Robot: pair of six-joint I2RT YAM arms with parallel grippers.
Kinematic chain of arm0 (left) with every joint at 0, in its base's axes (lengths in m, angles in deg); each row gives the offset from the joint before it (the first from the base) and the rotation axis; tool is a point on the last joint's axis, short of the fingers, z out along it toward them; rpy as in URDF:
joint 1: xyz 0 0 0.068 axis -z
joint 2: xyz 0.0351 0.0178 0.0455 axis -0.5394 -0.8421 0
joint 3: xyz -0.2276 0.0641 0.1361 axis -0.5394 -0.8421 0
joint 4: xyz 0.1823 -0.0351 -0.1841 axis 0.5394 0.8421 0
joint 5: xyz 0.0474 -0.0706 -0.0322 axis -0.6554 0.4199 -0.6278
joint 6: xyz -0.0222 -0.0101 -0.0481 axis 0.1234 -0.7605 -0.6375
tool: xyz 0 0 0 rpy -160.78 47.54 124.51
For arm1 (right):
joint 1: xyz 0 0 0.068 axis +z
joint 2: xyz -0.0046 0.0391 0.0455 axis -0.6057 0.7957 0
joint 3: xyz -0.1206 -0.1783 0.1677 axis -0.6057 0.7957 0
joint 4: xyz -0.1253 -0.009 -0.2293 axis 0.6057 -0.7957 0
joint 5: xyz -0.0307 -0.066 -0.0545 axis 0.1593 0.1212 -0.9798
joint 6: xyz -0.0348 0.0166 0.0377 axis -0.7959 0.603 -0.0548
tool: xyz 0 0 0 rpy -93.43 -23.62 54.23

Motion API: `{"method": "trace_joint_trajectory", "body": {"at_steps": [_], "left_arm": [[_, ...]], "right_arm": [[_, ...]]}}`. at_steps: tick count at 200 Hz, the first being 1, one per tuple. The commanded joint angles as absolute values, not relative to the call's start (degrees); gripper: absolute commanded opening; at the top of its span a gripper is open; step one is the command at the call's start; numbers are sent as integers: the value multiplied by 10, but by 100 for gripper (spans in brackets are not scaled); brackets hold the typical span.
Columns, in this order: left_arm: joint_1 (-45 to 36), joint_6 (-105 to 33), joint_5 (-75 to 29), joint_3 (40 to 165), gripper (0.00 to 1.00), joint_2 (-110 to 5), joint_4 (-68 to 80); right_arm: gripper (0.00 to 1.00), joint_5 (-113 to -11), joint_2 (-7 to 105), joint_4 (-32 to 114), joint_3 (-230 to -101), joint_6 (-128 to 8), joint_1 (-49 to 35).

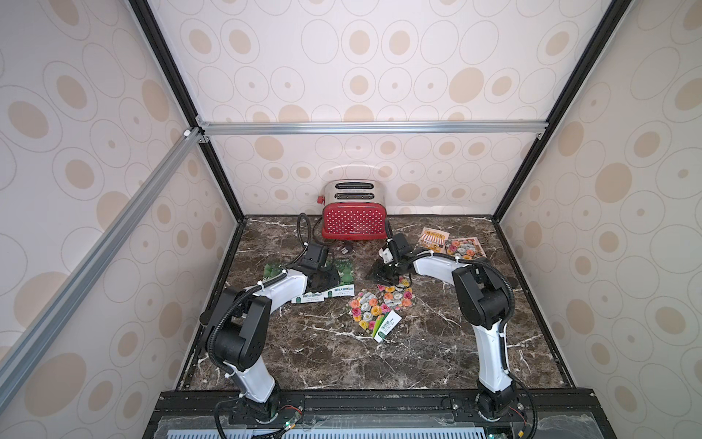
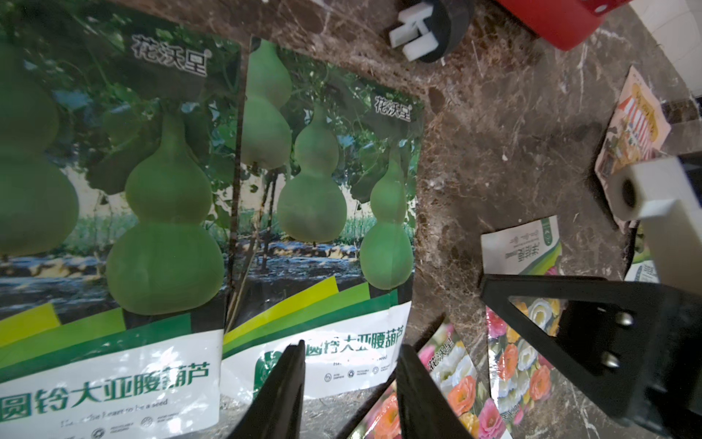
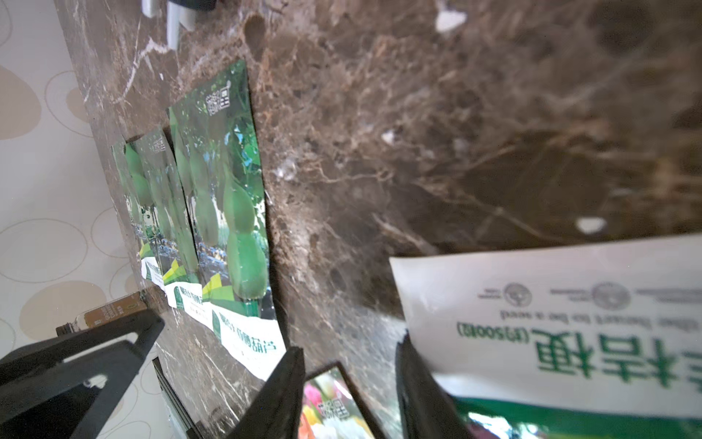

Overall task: Arrange the seed packets in a row
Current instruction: Pick up the seed packet from the center of the board.

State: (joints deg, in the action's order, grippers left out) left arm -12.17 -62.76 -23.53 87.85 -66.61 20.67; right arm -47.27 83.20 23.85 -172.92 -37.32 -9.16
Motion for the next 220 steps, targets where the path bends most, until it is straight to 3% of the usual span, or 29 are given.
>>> {"method": "trace_joint_trajectory", "body": {"at_steps": [1, 80, 152, 220], "left_arm": [[-114, -620, -233, 908, 41, -680, 198], [-44, -594, -210, 981, 44, -718, 251], [4, -605, -229, 911, 46, -634, 305], [27, -550, -214, 1125, 45, -782, 318]], "right_arm": [[43, -513, 834, 187, -1695, -389, -95], [44, -475, 726, 174, -1608, -451, -158], [46, -442, 618, 159, -1543, -499, -196], [46, -433, 618, 176, -1550, -494, -297]]}}
